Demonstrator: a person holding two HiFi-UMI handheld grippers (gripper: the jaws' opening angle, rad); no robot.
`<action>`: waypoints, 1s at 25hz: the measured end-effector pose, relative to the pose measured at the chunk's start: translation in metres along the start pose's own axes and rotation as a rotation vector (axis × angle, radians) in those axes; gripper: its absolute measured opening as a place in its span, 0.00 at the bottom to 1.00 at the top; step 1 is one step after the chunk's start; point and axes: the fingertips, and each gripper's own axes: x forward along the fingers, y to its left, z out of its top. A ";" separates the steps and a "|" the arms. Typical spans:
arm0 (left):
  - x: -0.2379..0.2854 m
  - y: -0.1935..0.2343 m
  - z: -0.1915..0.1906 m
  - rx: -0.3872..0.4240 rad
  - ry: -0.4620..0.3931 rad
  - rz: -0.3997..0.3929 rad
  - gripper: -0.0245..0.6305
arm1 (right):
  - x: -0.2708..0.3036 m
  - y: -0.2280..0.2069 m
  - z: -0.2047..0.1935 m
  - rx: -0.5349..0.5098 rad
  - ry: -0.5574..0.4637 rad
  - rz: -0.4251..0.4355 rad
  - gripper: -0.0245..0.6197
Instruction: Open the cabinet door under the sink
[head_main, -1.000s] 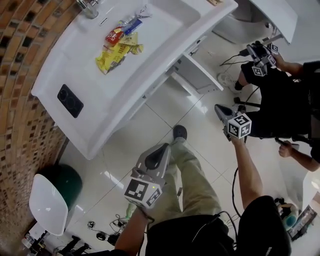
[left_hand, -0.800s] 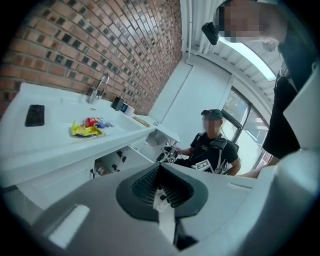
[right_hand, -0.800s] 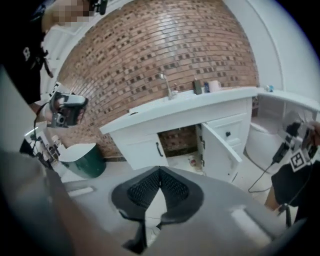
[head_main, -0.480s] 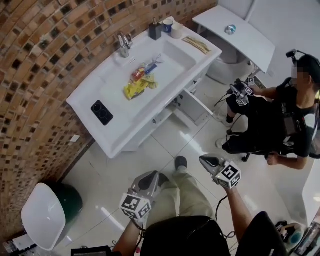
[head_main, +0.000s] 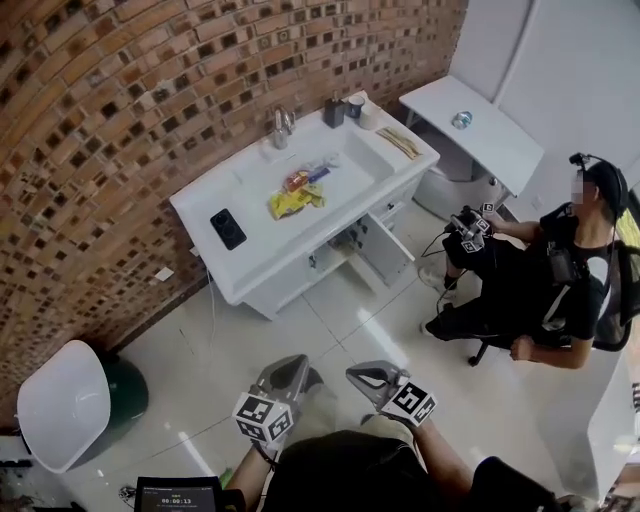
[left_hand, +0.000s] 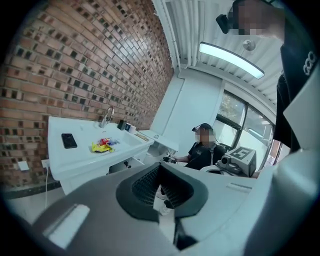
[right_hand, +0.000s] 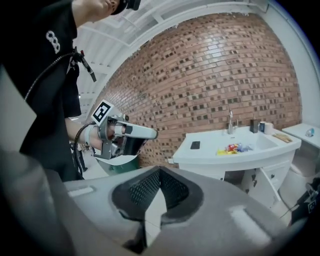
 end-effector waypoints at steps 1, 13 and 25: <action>-0.004 -0.011 0.000 0.010 -0.014 0.009 0.06 | -0.011 0.005 0.000 -0.021 -0.005 0.003 0.02; -0.065 -0.190 -0.075 -0.014 -0.088 0.084 0.06 | -0.191 0.083 -0.014 -0.145 -0.120 -0.073 0.02; -0.108 -0.280 -0.115 0.009 -0.101 0.132 0.06 | -0.239 0.172 -0.036 -0.212 -0.133 0.032 0.02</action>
